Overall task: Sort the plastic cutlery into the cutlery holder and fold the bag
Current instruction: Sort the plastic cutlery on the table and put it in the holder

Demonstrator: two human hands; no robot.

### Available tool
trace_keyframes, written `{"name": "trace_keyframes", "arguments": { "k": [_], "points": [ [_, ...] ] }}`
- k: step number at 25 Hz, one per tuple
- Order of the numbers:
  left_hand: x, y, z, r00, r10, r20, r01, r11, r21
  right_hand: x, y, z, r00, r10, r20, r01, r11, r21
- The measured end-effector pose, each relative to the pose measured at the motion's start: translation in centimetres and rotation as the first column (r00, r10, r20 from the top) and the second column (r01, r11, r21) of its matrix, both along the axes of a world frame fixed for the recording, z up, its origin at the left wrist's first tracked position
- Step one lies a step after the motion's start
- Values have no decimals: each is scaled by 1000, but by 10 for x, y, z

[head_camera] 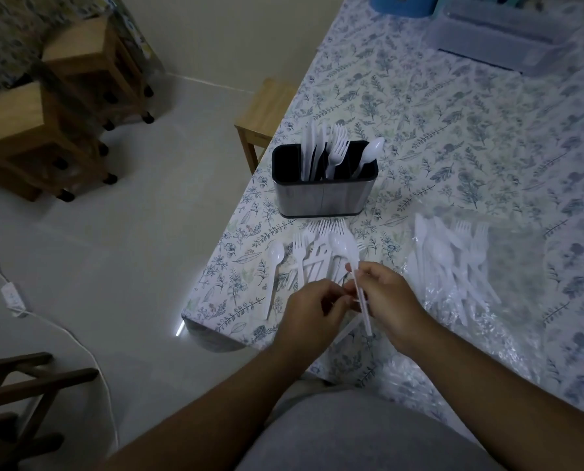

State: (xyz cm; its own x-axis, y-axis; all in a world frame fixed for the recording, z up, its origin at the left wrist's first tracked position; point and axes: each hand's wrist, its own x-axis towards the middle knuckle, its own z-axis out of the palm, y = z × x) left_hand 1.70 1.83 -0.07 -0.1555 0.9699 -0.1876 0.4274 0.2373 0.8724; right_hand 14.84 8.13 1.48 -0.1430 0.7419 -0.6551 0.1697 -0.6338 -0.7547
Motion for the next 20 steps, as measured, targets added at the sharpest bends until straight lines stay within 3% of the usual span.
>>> {"name": "trace_keyframes", "arguments": {
  "k": [2, 6, 9, 13, 20],
  "points": [
    [-7, 6, -11, 961, -14, -276, 9, 1000, -22, 9, 0, -7, 997, -69, 35, 71, 996, -51],
    [-9, 20, -27, 857, -165, -489, 89, 980, -175, 22, -5, -15, 995, -44, 93, 54, 992, -116],
    [8, 25, -25, 848, -225, -480, 168, 973, -158, 26, -8, -19, 995, -24, 93, 34, 994, -107],
    [3, 18, -25, 902, -145, -408, 73, 980, -188, 33, -5, -21, 994, -85, 69, 94, 987, -130],
    [3, 13, -26, 811, -274, -517, 112, 940, -323, 34, -10, -20, 997, -73, 37, 78, 985, -154]
  ]
}}
